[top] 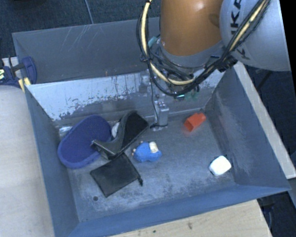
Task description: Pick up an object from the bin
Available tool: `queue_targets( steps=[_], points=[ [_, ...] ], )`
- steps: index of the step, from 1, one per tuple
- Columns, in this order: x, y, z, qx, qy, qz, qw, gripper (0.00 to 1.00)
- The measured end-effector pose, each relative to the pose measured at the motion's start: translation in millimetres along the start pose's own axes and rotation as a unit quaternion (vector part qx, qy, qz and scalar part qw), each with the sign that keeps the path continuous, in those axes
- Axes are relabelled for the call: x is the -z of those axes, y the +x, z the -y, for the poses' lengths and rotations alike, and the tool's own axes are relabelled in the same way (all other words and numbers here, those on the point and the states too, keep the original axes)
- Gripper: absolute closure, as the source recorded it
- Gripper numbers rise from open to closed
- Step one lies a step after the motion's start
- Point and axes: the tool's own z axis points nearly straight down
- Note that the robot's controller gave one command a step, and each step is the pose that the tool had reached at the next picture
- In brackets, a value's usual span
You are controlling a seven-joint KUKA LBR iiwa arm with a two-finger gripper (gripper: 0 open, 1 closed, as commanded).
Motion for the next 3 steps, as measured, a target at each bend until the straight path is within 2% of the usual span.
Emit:
queue_targets(
  steps=[1,2,3],
  points=[
    [-158.0,46.6,-8.7,-0.056,0.0,0.0086,0.9984,0.0],
    [-142.9,44.4,4.1,-0.031,0.0,0.0045,0.9995,0.0],
    [-143.7,60.0,11.7,-0.083,0.0,0.0027,0.9966,0.0]
  ],
)
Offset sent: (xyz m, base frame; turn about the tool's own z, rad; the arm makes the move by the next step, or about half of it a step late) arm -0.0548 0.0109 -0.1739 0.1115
